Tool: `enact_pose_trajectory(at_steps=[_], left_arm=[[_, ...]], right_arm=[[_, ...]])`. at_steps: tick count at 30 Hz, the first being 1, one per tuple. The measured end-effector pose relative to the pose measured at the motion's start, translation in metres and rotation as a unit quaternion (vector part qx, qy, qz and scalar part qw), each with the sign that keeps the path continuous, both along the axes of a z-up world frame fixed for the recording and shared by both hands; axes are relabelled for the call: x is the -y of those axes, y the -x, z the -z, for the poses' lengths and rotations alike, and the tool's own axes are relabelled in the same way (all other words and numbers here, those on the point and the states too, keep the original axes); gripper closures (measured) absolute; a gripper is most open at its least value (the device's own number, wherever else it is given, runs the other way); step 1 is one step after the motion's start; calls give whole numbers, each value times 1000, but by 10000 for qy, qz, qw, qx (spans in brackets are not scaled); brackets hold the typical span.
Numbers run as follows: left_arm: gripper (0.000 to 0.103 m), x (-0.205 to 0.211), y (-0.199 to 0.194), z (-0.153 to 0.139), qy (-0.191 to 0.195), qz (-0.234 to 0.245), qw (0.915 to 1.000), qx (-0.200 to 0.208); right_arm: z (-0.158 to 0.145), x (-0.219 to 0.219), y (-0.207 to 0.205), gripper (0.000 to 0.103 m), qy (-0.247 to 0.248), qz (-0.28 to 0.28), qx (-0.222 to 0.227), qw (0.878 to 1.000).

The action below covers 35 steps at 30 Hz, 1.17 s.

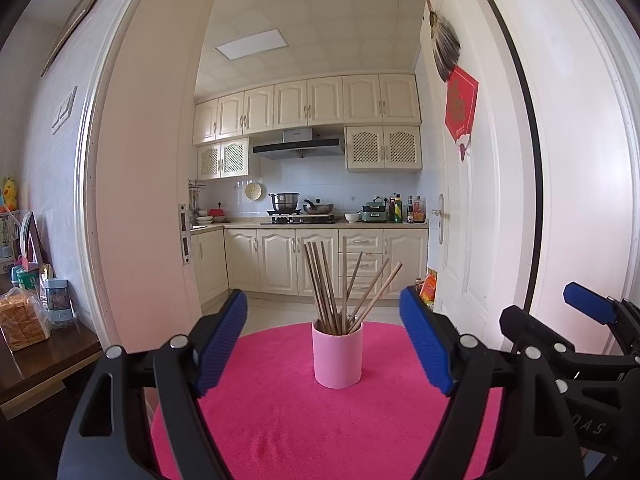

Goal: Organize utensils

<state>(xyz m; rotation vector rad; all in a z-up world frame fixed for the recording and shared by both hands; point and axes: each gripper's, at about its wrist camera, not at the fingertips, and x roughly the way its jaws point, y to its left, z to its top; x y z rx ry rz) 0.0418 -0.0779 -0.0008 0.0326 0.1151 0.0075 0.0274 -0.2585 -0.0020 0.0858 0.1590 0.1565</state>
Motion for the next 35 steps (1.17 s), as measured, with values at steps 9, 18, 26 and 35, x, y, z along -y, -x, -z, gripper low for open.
enact_pose_trajectory(at_steps=[9, 18, 26, 35], left_arm=[[26, -1, -3, 1, 20, -14, 10000, -28], [26, -4, -13, 2, 41, -49, 10000, -69], [26, -6, -28, 9, 0, -93, 9999, -137], [26, -20, -66, 32, 193, -158, 9973, -697]], right_arm=[[0, -2, -6, 10, 6, -38, -37, 10000], [3, -6, -14, 10, 45, -85, -82, 9999], [11, -10, -31, 10, 67, -122, -230, 9996], [33, -17, -71, 10, 119, -256, -694, 9972]])
